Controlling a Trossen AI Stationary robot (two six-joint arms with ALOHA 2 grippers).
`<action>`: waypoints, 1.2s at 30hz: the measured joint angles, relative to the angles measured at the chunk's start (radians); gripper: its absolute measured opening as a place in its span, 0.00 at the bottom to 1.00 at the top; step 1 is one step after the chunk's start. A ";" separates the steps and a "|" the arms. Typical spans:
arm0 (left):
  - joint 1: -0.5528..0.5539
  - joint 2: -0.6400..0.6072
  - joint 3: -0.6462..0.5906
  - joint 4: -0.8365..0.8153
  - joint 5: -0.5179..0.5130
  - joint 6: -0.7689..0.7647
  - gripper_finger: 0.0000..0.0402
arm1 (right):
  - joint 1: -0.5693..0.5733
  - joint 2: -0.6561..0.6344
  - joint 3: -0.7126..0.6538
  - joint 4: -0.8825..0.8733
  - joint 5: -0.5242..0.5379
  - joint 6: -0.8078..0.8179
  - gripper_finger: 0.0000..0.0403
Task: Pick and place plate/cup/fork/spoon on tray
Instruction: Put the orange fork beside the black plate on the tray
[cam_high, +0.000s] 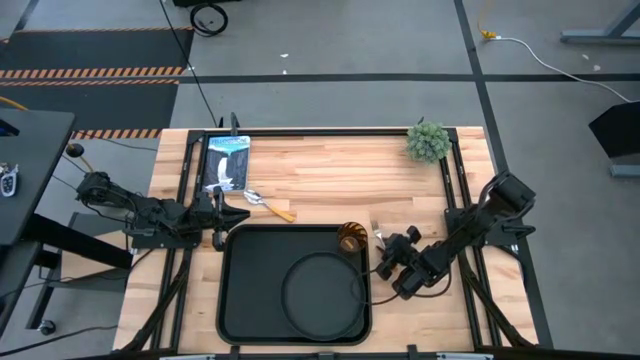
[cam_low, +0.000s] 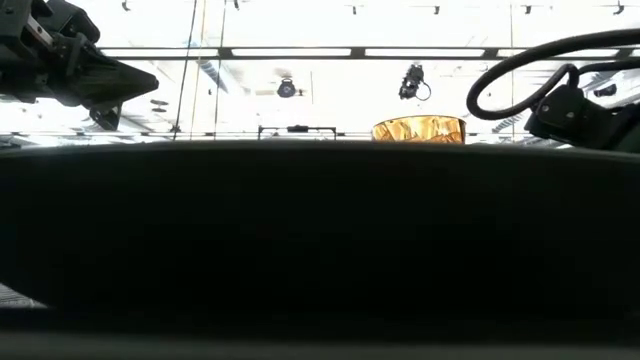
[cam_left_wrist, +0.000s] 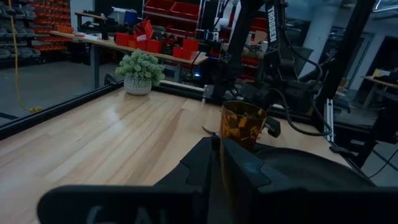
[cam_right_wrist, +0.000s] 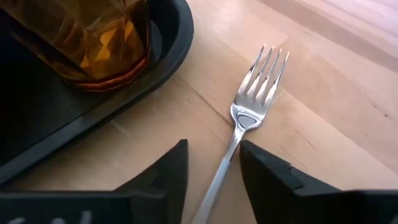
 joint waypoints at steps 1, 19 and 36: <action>0.000 0.000 0.000 0.000 0.000 0.000 0.11 | 0.000 -0.006 0.000 -0.005 -0.008 0.001 0.34; 0.000 0.000 0.000 0.000 0.000 -0.001 0.11 | -0.001 -0.049 -0.002 -0.065 -0.069 0.034 0.06; 0.000 0.000 0.000 0.000 0.000 -0.168 0.11 | 0.001 -0.356 -0.005 -0.261 -0.102 -0.029 0.03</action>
